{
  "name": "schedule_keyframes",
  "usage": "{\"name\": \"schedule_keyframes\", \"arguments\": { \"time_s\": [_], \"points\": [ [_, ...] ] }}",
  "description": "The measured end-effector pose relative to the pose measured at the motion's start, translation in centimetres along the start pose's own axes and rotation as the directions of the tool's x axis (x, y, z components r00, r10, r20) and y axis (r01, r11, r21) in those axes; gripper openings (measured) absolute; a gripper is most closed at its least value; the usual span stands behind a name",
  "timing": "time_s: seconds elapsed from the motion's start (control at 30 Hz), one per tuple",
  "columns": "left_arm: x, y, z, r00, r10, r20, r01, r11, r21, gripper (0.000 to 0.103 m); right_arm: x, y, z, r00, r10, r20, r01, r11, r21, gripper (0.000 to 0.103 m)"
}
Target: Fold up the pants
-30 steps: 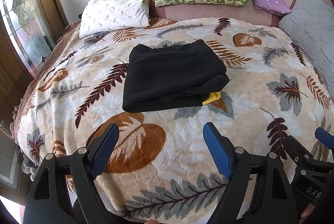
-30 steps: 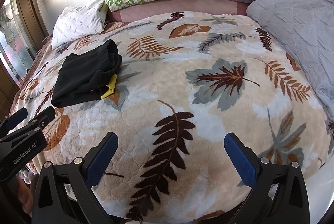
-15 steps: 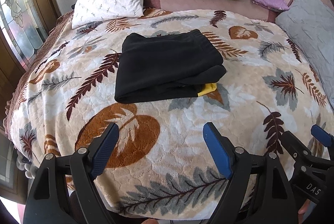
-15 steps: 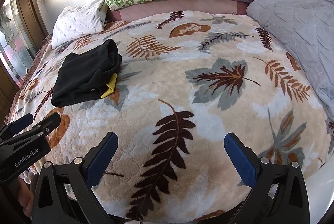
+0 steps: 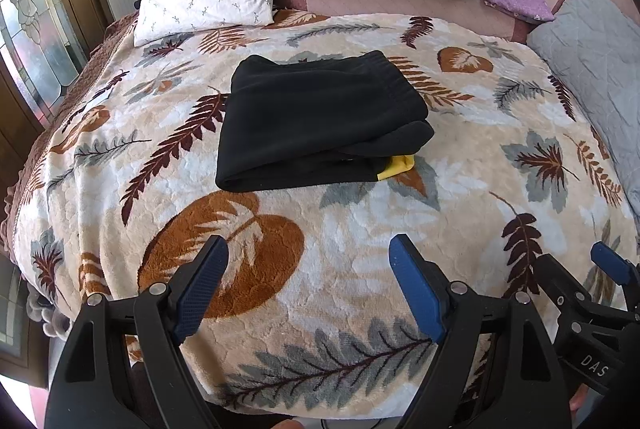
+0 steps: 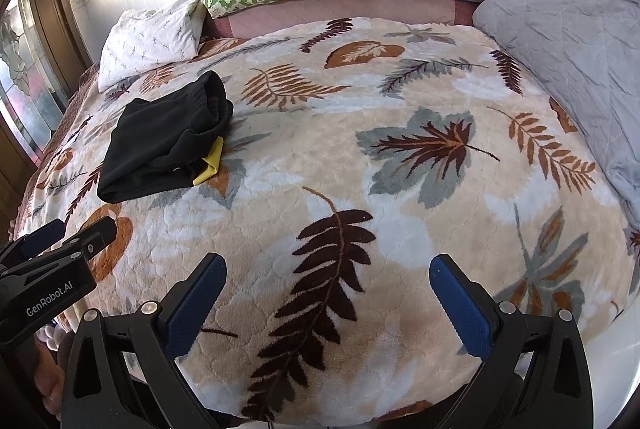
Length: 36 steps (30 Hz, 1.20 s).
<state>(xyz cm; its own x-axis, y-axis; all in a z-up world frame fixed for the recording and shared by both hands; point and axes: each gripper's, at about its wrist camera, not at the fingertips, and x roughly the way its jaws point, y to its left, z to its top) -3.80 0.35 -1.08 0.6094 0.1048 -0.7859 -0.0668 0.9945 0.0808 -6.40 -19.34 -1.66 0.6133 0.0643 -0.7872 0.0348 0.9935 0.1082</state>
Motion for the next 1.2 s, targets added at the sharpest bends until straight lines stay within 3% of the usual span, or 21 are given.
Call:
{"name": "schedule_keyframes", "arguments": {
  "time_s": [1.2],
  "points": [
    [0.27, 0.16, -0.07, 1.0, -0.01, -0.018, 0.01, 1.0, -0.013, 0.083, 0.28, 0.0, -0.12, 1.0, -0.001, -0.007, 0.001, 1.0, -0.004, 0.102]
  ]
}}
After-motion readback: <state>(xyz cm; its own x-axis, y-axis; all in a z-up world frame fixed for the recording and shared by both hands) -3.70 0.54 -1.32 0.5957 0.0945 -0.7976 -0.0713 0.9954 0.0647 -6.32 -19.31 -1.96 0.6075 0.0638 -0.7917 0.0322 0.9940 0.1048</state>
